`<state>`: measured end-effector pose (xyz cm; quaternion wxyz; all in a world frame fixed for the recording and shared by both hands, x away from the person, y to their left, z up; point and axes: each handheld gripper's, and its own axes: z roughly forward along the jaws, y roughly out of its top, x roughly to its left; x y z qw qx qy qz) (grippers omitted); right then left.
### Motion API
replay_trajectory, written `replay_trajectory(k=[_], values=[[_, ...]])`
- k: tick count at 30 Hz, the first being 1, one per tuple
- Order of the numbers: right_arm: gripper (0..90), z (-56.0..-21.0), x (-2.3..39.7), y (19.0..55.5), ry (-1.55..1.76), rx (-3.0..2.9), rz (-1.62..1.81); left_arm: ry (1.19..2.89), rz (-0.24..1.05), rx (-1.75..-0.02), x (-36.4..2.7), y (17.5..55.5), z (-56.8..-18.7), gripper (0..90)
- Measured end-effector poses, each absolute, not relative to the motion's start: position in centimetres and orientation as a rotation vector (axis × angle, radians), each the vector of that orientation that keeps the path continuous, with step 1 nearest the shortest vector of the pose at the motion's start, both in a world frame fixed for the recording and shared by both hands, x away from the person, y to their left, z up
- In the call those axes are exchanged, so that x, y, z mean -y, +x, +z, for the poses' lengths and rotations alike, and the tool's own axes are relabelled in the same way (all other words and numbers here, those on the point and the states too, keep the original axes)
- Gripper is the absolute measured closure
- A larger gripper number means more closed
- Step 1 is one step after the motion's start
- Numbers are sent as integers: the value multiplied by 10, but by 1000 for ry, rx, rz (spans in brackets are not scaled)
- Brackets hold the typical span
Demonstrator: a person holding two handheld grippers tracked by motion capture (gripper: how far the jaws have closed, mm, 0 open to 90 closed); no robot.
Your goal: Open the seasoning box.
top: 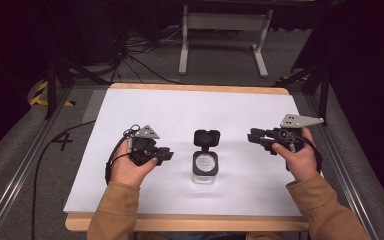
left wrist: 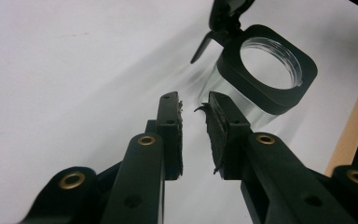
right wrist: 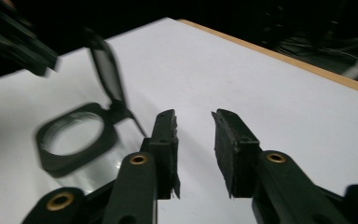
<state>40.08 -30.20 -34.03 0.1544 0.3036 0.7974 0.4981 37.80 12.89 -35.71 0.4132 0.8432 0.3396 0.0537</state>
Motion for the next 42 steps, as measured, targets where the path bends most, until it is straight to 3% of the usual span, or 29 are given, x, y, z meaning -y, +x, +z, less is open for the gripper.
replay_trajectory(k=[9, 21, 33, 42], values=[[603, -354, 336, 418, 1015, -2248, 1220, 2090, 182, -969, -156, 391, -370, 682], [502, -394, 357, 443, 1178, -2271, 1106, 2070, 215, -1033, -175, 408, -403, 498], [486, -426, 367, 456, 1278, -2326, 1028, 2143, 204, -1068, -178, 417, -426, 401], [483, -424, 364, 455, 1257, -2320, 1055, 2130, 187, -1088, -174, 416, -424, 350]])
